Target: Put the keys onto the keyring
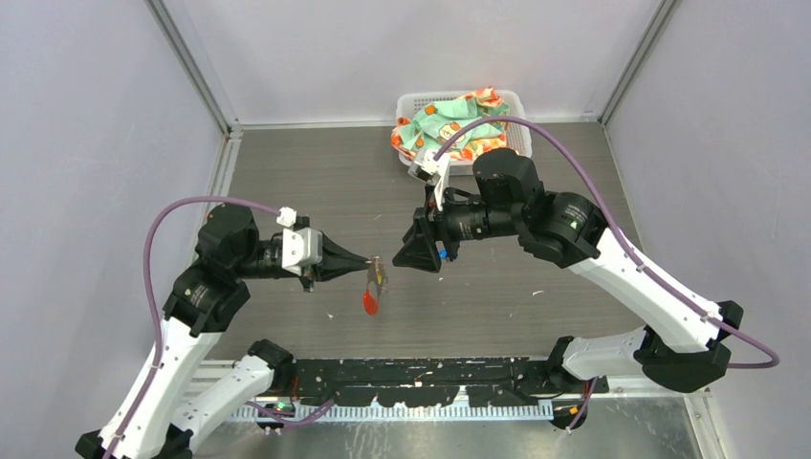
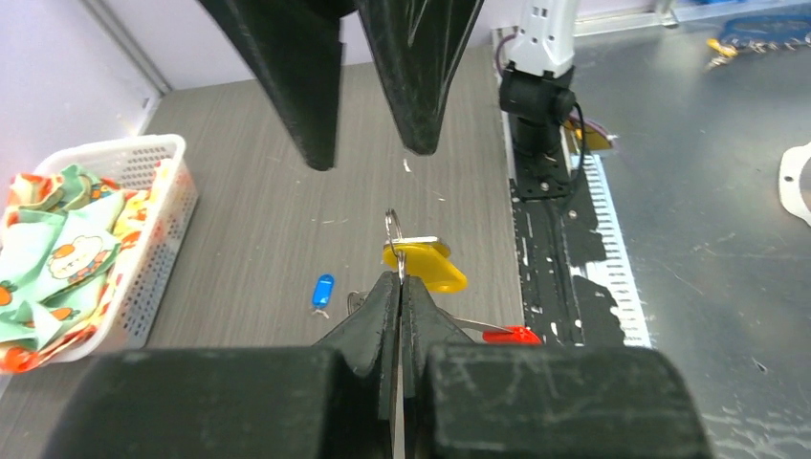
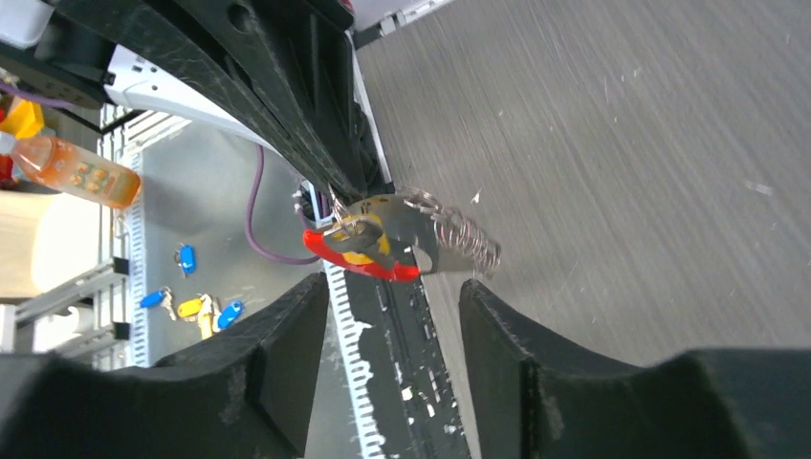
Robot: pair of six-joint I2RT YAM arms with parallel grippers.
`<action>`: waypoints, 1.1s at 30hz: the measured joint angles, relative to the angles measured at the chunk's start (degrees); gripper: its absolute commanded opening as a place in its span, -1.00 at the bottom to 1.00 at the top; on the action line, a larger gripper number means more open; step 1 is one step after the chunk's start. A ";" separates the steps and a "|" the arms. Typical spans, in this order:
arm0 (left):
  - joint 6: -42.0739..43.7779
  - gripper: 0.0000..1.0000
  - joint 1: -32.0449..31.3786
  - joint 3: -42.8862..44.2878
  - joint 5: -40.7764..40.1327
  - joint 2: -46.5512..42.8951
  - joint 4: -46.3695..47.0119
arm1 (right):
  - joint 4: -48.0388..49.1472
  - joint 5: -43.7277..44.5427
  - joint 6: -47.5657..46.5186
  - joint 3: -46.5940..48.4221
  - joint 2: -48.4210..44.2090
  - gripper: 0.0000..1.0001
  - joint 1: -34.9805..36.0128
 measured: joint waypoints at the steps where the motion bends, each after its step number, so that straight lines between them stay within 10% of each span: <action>1: 0.72 -0.99 0.00 0.33 0.68 0.13 -1.05 | 1.38 -0.76 -0.98 -0.57 -0.37 0.32 0.00; 18: -6.40 -1.00 0.00 3.78 0.83 2.38 -3.41 | 14.91 -6.54 -5.55 -6.43 -3.28 0.27 0.02; 33: -16.52 -0.99 0.02 4.11 -1.31 2.75 0.96 | 21.33 -0.92 -3.37 -10.16 -3.69 -0.62 2.97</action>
